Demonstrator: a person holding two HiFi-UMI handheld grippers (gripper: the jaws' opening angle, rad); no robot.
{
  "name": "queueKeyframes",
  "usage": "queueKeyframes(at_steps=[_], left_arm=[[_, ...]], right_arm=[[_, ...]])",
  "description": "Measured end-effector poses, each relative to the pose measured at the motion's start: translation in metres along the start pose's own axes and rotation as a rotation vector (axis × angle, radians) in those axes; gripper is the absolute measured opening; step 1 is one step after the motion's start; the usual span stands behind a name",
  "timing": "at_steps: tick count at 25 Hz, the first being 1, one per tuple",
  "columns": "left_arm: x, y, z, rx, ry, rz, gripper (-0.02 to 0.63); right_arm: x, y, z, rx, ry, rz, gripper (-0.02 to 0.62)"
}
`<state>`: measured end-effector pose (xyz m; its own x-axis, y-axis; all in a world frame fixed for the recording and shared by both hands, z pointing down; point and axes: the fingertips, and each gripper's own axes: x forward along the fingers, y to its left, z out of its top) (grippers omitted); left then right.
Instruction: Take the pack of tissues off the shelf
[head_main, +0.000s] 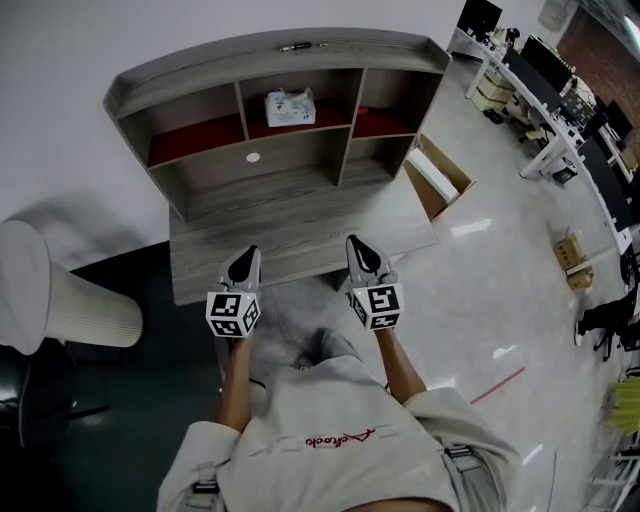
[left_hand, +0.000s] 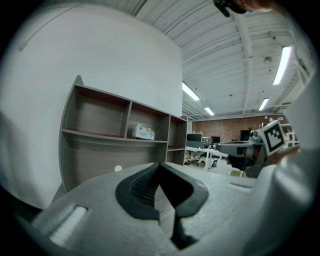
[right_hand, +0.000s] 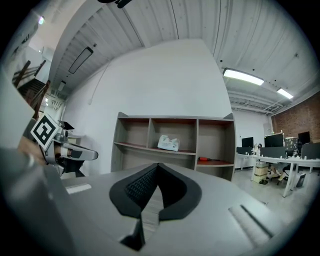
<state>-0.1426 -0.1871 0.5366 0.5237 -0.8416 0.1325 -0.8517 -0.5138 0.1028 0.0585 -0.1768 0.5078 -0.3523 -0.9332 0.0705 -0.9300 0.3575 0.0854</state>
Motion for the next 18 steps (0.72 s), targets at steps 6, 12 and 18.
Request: queueKeyframes(at_steps=[6,12,18], left_arm=[[0.008,0.005,-0.009,-0.014,0.011,0.001,-0.002],[0.028,0.022,-0.004,-0.013,0.004,0.019,-0.002],[0.067,0.040,0.009,0.004,0.001,0.021,-0.002]], right_arm=[[0.014,0.000,0.003,-0.009,-0.005,0.009,0.008],[0.042,-0.005,0.010,-0.002,-0.028,0.032,0.008],[0.086,-0.027,0.016,0.001,-0.040,0.035,0.008]])
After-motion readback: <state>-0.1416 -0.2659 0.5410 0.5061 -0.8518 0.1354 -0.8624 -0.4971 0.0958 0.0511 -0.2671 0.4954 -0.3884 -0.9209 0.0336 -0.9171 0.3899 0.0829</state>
